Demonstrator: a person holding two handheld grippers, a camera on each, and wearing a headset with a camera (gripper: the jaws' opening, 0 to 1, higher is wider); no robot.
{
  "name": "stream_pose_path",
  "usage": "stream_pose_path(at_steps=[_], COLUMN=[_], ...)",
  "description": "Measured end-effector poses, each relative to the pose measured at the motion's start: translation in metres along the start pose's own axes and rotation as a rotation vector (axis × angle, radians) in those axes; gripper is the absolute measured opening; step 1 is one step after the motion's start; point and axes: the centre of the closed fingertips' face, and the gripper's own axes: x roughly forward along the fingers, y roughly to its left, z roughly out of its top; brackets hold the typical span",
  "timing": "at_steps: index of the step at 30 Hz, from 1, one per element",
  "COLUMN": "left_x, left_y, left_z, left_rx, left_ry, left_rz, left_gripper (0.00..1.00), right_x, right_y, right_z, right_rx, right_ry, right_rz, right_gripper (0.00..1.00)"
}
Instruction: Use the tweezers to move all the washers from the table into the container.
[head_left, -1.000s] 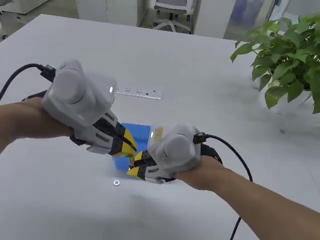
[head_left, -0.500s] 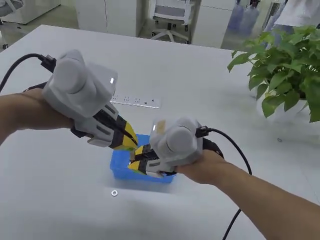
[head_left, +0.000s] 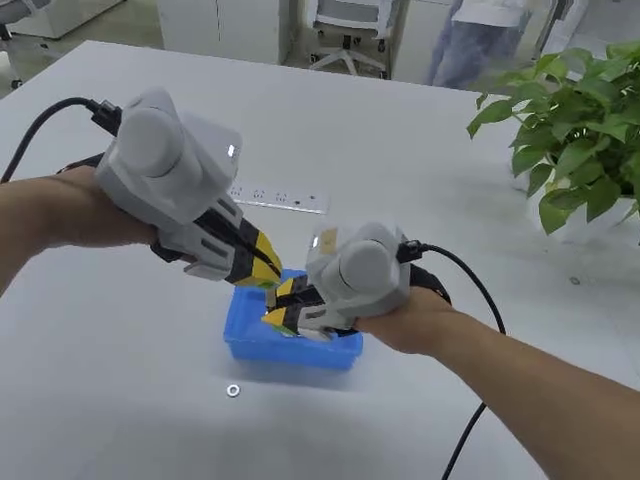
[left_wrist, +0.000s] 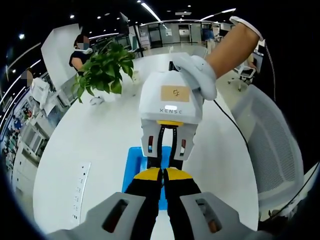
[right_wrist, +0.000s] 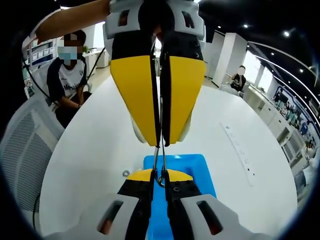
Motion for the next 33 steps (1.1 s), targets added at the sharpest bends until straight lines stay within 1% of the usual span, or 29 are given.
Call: stream_pose_path(at_steps=[6, 11, 18, 23, 33], left_x=[0.006, 0.013, 0.025, 0.031, 0.036], left_y=[0.01, 0.015, 0.019, 0.021, 0.023], left_z=[-0.011, -0.02, -0.031, -0.038, -0.049], left_rx=[-0.011, -0.022, -0.038, -0.05, -0.067], left_ry=[0.011, 0.016, 0.022, 0.021, 0.028], left_rz=[-0.001, -0.007, -0.017, -0.018, -0.02], left_gripper=[0.06, 0.06, 0.06, 0.06, 0.06], right_x=[0.011, 0.019, 0.029, 0.036, 0.045], right_y=[-0.009, -0.012, -0.013, -0.014, -0.013], right_z=[-0.008, -0.016, -0.028, -0.036, -0.042], right_rx=[0.015, 0.025, 0.036, 0.048, 0.056], right_ry=[0.002, 0.009, 0.026, 0.036, 0.046], right_rz=[0.01, 0.021, 0.043, 0.06, 0.079], right_gripper=[0.1, 0.1, 0.1, 0.1, 0.1])
